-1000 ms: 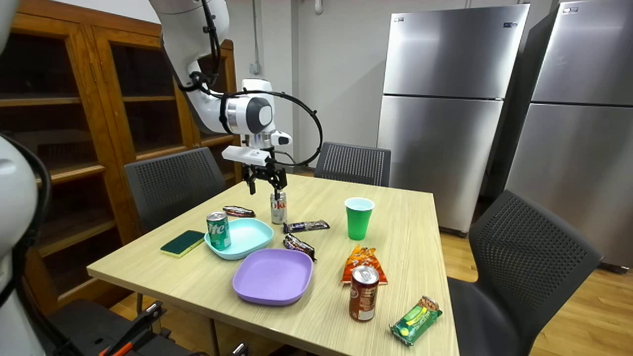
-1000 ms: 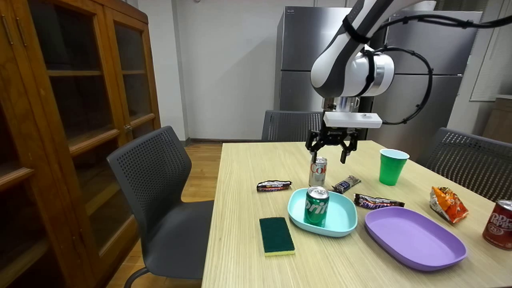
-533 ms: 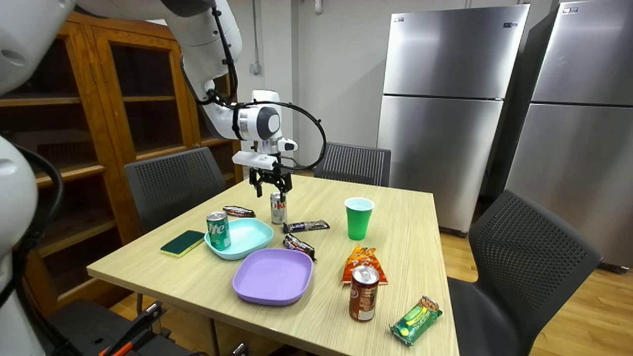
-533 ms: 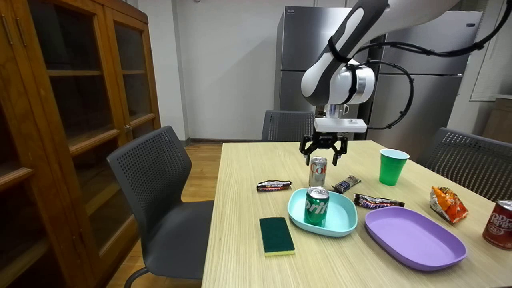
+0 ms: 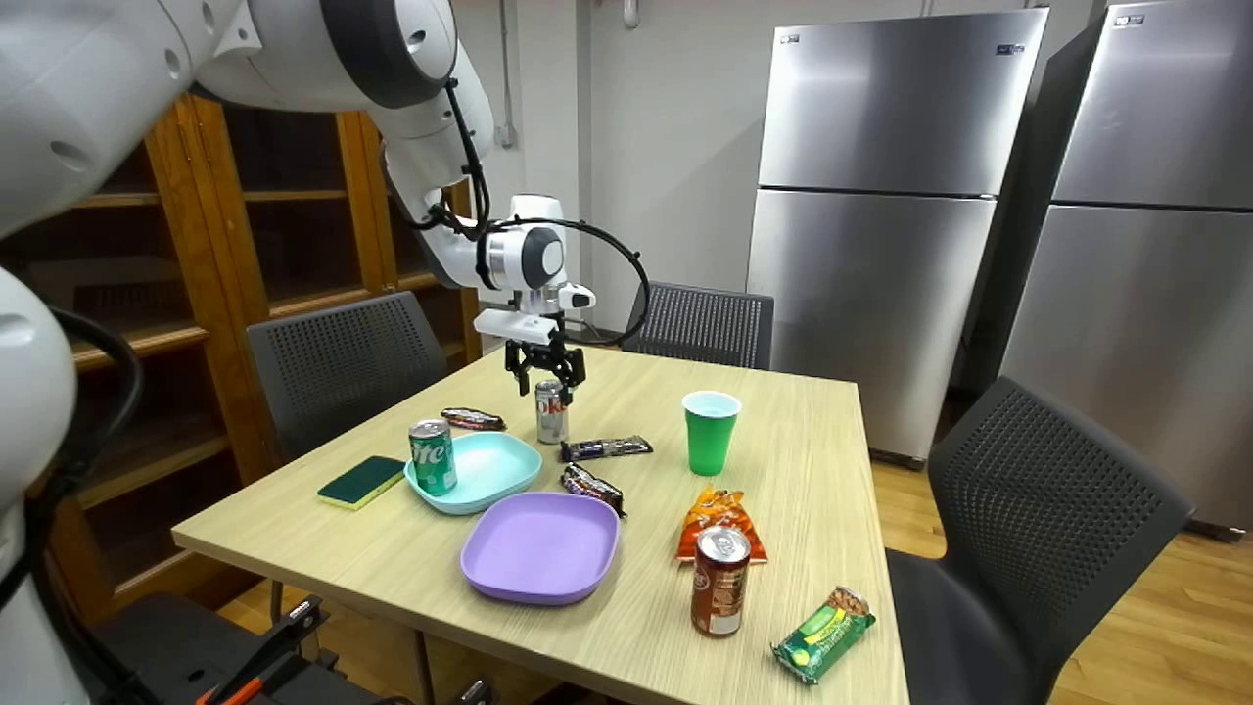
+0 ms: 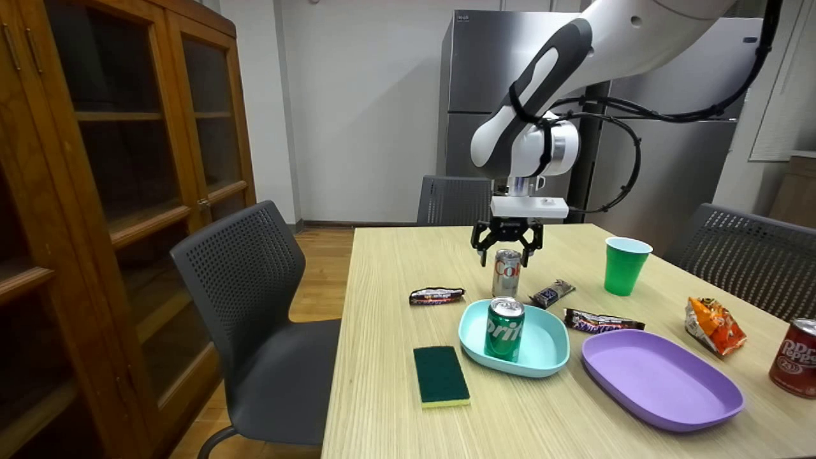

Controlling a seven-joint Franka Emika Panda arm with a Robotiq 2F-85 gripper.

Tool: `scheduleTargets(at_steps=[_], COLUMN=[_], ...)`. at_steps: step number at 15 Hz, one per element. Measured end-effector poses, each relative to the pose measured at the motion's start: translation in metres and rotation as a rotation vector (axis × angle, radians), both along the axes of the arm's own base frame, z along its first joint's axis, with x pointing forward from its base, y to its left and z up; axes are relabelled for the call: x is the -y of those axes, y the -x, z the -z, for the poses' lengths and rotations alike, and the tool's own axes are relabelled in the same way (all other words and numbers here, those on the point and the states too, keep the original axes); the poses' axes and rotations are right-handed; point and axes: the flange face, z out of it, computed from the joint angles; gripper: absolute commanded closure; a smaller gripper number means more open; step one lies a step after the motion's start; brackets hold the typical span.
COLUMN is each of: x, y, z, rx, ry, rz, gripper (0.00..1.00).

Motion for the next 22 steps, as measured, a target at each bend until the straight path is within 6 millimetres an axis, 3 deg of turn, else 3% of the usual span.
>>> scheduleTargets(at_steps=[2, 3, 4, 7, 9, 17, 22], x=[-0.001, -0.001, -0.002, -0.004, -0.004, 0.001, -0.004], y=[-0.004, -0.005, -0.006, -0.007, -0.007, -0.006, 0.011], z=[0.001, 0.0, -0.001, -0.003, -0.003, -0.005, -0.032], rx=[0.003, 0.006, 0.009, 0.015, 0.016, 0.017, 0.015], ry=[0.0, 0.0, 0.001, 0.009, 0.014, 0.028, 0.031], rz=[0.001, 0.0, -0.001, -0.009, -0.012, -0.011, -0.03], gripper=[0.0, 0.25, 0.26, 0.51, 0.62, 0.62, 0.62])
